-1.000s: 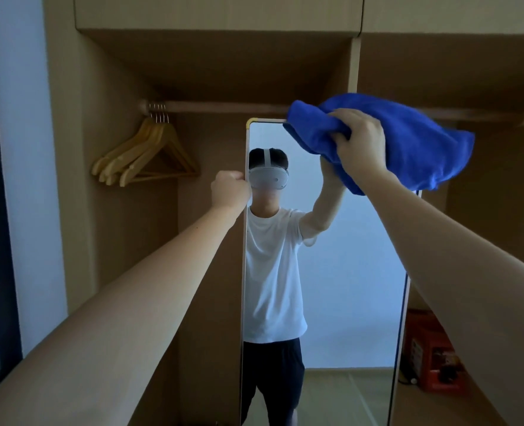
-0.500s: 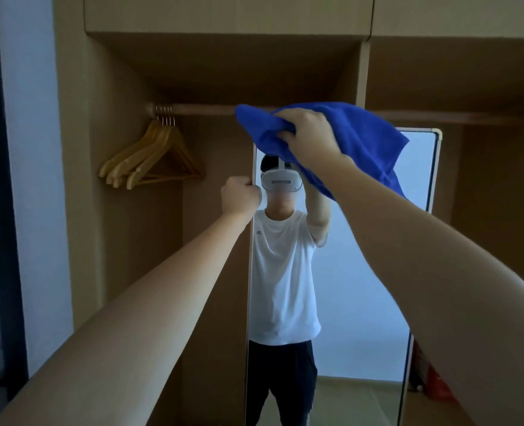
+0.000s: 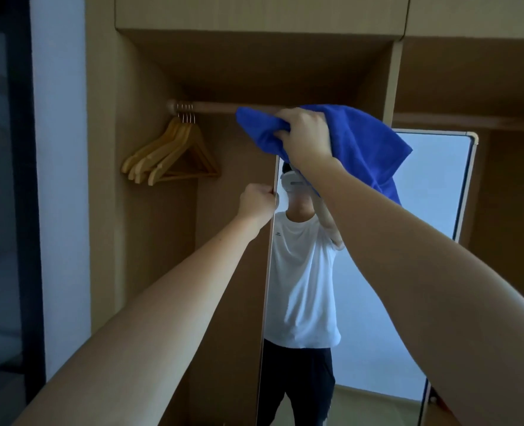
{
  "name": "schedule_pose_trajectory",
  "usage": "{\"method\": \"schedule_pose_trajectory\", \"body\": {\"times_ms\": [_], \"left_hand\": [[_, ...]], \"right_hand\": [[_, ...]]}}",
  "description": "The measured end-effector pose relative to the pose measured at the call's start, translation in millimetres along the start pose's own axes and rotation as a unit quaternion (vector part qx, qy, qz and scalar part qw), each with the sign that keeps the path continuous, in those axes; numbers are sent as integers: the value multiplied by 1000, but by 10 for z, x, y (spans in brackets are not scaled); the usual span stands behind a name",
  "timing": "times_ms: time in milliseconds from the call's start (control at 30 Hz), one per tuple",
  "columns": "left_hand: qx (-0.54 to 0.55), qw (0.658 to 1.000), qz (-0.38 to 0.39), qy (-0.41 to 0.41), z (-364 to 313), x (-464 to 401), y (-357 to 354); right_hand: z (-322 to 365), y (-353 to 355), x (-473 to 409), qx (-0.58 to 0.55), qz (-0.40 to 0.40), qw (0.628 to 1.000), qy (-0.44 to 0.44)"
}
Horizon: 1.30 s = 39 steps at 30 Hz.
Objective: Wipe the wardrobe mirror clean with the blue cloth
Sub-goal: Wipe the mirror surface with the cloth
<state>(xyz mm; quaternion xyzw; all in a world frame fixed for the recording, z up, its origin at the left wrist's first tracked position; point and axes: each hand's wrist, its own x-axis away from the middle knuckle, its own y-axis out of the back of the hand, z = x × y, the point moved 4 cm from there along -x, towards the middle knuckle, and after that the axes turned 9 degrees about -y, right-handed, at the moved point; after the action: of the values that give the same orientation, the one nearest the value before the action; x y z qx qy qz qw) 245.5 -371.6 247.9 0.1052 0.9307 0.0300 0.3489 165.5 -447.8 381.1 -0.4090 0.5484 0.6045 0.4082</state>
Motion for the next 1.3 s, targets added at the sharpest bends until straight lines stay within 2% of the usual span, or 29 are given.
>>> {"method": "schedule_pose_trajectory", "body": {"times_ms": [167,367,567,767,867,933,1033,1200,1300], "left_hand": [[57,998,31,10,87,1,9],[136,988,16,69,246,179,39],[190,977,17,91,259,360,23],[252,960,75,94,192,458,66],[203,974,43,91,191,444,49],[171,982,27,79,206,421,47],[165,980,5,112,253,459,55],[156,983,9,96,177,508,53],[139,983,19,114,184,495,73]], "right_hand": [[-125,-115,401,14,-70,995,63],[-113,-423,1204,21,-57,986,153],[-151,-421,1144,30,7,990,138],[27,-152,639,-11,-22,1000,15],[6,-247,925,-31,-59,998,11],[-18,-388,1316,-44,-50,998,7],[9,-522,1680,-51,-44,998,-5],[16,-413,1313,11,4,1000,17],[61,-216,1010,6,-30,999,17]]}}
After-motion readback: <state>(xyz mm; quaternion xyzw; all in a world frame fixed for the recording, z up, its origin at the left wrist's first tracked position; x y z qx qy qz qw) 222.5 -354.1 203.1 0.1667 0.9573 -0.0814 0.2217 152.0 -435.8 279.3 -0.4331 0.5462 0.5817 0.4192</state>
